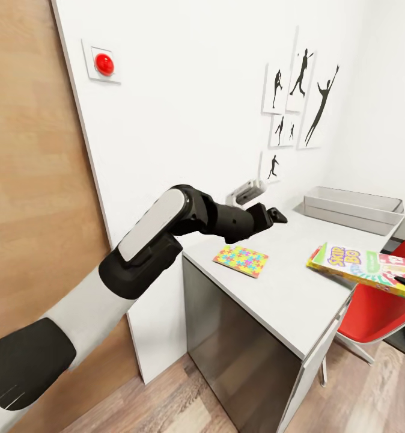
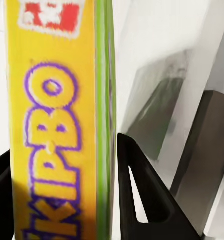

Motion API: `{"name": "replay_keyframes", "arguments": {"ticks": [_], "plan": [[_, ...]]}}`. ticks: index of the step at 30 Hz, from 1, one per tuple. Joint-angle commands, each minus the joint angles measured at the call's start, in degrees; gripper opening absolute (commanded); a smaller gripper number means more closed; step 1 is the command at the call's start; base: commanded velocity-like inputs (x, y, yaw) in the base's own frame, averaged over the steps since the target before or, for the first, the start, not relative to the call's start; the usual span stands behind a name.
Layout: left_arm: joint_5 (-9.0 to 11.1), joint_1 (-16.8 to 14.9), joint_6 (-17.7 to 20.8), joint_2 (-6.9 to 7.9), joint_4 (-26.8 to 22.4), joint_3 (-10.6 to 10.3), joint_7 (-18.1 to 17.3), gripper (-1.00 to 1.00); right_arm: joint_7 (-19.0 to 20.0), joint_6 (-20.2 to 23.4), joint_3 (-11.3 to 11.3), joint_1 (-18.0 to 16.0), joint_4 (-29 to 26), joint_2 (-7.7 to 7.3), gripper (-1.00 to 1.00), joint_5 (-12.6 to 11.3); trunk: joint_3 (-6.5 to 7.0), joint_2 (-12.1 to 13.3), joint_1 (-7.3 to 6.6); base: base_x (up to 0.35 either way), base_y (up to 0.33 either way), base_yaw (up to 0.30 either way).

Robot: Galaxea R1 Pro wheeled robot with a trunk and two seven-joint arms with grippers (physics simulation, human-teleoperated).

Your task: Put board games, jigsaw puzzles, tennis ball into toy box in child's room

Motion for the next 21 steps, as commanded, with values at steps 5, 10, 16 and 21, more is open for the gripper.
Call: {"name": "replay_keyframes", "arguments": {"ticks": [5,10,16,21], "plan": [[-4.25,3.44,0.17,-0.18,-2.18,-0.46,0.16,1.0,0.12,0.21,-0.16,-0.05,-1.13,-0.01,-1.0,0.09,-0.06,-0.03,-0.01,0.0,0.0,0.0],[-5.71,4.64,0.15,-0.56,-3.9,-0.64,0.11,1.0,0.58,0.19,-0.11,-0.05,-1.7,0.02,-1.0,0.03,-0.06,-0.03,-0.01,0.0,0.0,0.0],[-6.15,5.06,0.14,-0.78,-5.85,-0.71,0.15,1.0,4.54,-0.01,-0.06,-0.03,-2.61,0.0,-1.0,0.31,-0.06,-0.03,-0.01,0.0,0.0,0.0],[-6.31,5.32,0.14,-0.82,-6.75,-0.85,0.17,1.0,7.54,-1.05,-0.02,0.35,-3.6,0.02,-1.0,0.6,-0.06,-0.03,-0.01,0.0,0.0,0.0]]}}
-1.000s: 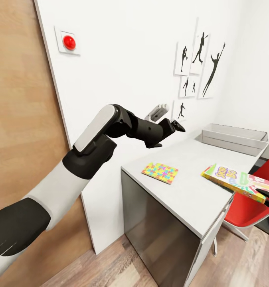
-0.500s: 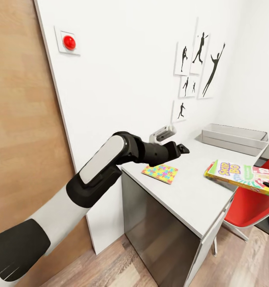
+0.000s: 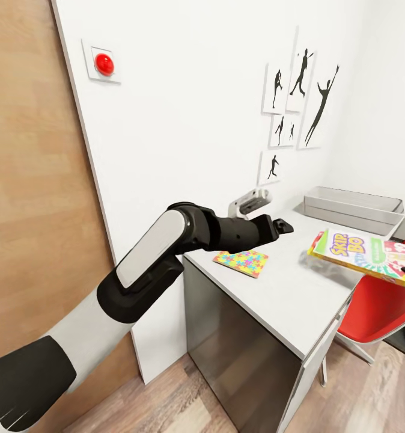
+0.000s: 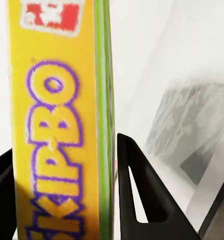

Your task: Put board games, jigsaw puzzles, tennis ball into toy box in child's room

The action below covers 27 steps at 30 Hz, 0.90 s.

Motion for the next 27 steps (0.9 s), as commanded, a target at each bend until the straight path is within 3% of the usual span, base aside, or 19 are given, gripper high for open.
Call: {"name": "replay_keyframes", "arguments": {"ticks": [1,12,27], "plan": [[0.24,-0.05,0.26,-0.02,-0.02,0.04,0.39,1.0,0.15,0.29,-0.13,-0.06,0.05,0.0,-1.0,0.02,-0.06,-0.03,-0.01,0.0,0.0,0.0],[-0.3,2.85,0.38,0.04,-0.36,-0.16,0.26,1.0,1.53,-0.98,-0.12,0.7,-0.32,-0.05,-1.0,0.03,-0.06,-0.03,-0.01,0.0,0.0,0.0],[-0.77,4.8,0.44,0.02,-0.42,-1.63,0.21,1.0,1.86,-2.27,-0.11,0.85,-0.44,0.31,-1.0,-0.12,2.63,5.99,-3.3,0.0,0.0,0.0]]}}
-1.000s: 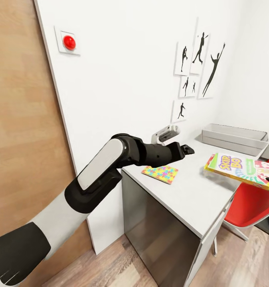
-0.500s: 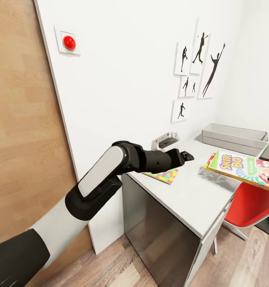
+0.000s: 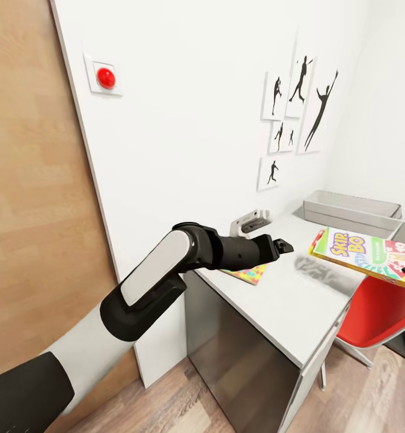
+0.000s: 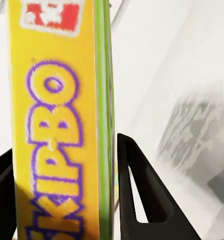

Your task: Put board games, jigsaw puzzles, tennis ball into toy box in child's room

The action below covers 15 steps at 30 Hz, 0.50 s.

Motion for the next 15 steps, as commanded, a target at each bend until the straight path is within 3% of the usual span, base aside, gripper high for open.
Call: {"name": "replay_keyframes", "arguments": {"ticks": [1,15], "plan": [[0.24,0.0,0.25,0.01,-0.03,-0.08,0.39,1.0,0.15,0.29,-0.13,-0.06,0.06,0.0,-1.0,0.01,0.12,0.38,-0.23,0.0,0.0,0.0],[0.19,0.22,0.25,0.08,-0.03,-0.52,0.4,1.0,0.14,-1.05,-0.05,-0.09,0.08,0.74,-1.0,0.09,2.64,6.0,-3.31,0.0,0.0,0.0]]}}
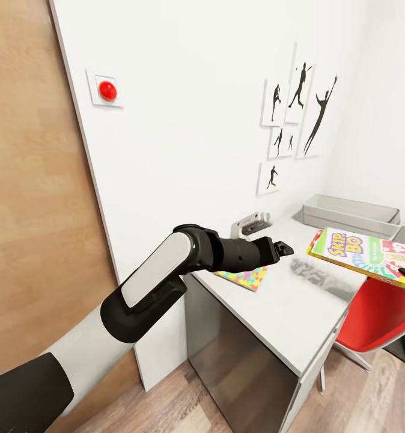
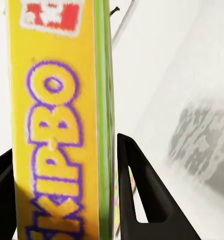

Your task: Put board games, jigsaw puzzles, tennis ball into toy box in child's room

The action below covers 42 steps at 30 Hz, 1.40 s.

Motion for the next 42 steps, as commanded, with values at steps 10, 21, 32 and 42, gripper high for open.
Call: {"name": "replay_keyframes", "arguments": {"ticks": [10,21,32,42], "plan": [[0.25,0.01,0.15,0.07,-0.01,0.0,0.44,1.0,0.04,-1.27,-0.12,-0.09,0.19,0.14,-1.0,-0.1,1.74,3.99,-2.21,0.0,0.0,0.0],[0.08,0.3,0.02,0.08,0.46,0.0,0.19,1.0,-0.01,-1.25,-0.12,-0.1,-0.14,-0.13,-1.0,-0.12,3.71,8.4,-4.62,0.0,0.0,0.0],[-0.86,0.65,-0.02,0.15,0.99,0.08,-0.52,1.0,-0.55,-0.86,0.36,-0.1,-0.27,-0.16,-1.0,0.1,5.9,12.82,-7.04,0.0,0.0,0.0],[-2.38,1.08,-0.05,0.21,3.48,0.27,-5.94,1.0,0.03,-1.35,0.48,-0.1,-0.12,1.29,-1.0,0.03,7.85,16.83,-9.24,0.0,0.0,0.0]]}}
